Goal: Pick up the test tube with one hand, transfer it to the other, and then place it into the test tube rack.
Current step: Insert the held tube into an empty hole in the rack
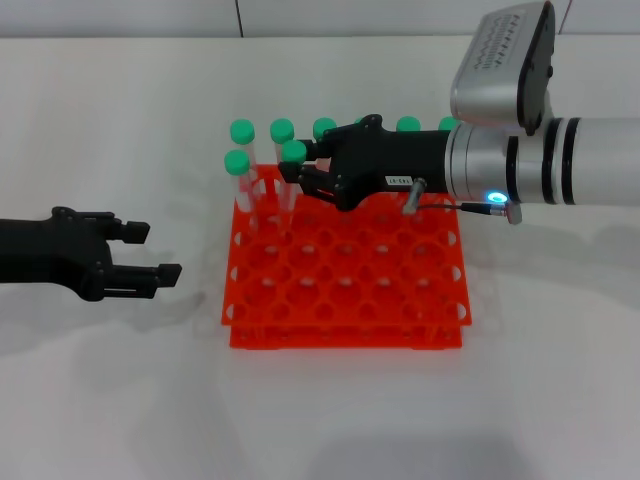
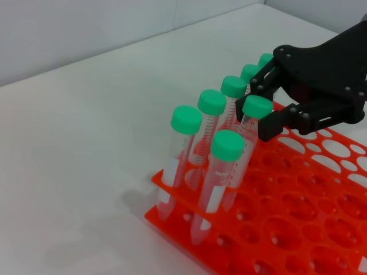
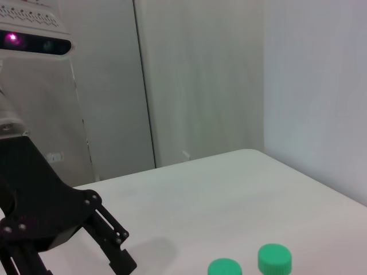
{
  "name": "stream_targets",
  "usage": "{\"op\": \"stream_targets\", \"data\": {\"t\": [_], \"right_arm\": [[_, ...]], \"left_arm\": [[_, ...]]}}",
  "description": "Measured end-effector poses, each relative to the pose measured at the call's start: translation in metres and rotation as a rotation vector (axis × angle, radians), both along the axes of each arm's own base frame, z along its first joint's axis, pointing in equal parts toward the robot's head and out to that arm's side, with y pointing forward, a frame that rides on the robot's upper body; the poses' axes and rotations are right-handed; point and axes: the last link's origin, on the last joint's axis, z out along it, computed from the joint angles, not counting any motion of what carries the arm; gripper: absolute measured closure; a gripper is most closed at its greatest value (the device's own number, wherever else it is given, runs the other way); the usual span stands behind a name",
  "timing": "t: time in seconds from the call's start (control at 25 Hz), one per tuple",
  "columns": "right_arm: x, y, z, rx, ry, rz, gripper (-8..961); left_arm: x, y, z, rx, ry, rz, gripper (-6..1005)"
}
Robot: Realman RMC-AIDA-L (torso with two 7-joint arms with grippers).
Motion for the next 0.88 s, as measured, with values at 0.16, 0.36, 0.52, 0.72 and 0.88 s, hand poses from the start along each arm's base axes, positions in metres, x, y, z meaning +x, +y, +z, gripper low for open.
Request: {"op": "stream_targets", "data": {"t": [0.16, 0.36, 0.52, 0.72, 0.88], "right_arm": [[-0.0001, -0.0004, -0.0005, -0.002, -0.002, 0.002, 696], [-0.0008, -0.0011, -0.0016, -0.006, -0.004, 0.006, 698], [-0.0028, -0.0008, -0.002, -0.008, -0.005, 0.011, 700], [-0.0065, -0.0002, -0.0023, -0.011, -0.004, 0.018, 702], [-0.0089, 0.0003, -0.0026, -0.012, -0.005, 0.025, 703]], "left_arm": [[0.0006, 0.0006, -0.0004, -0.001, -0.001, -0.002, 237], [0.0011, 0.0014, -0.0012, -0.004, -0.003, -0.002, 238], [0.001, 0.0016, -0.001, -0.004, -0.002, -0.003, 237], [0.0004, 0.0012, -0.0011, -0.004, -0.002, -0.002, 237], [-0.0002, 0.0007, -0.0011, -0.004, -0.001, -0.003, 238]]}}
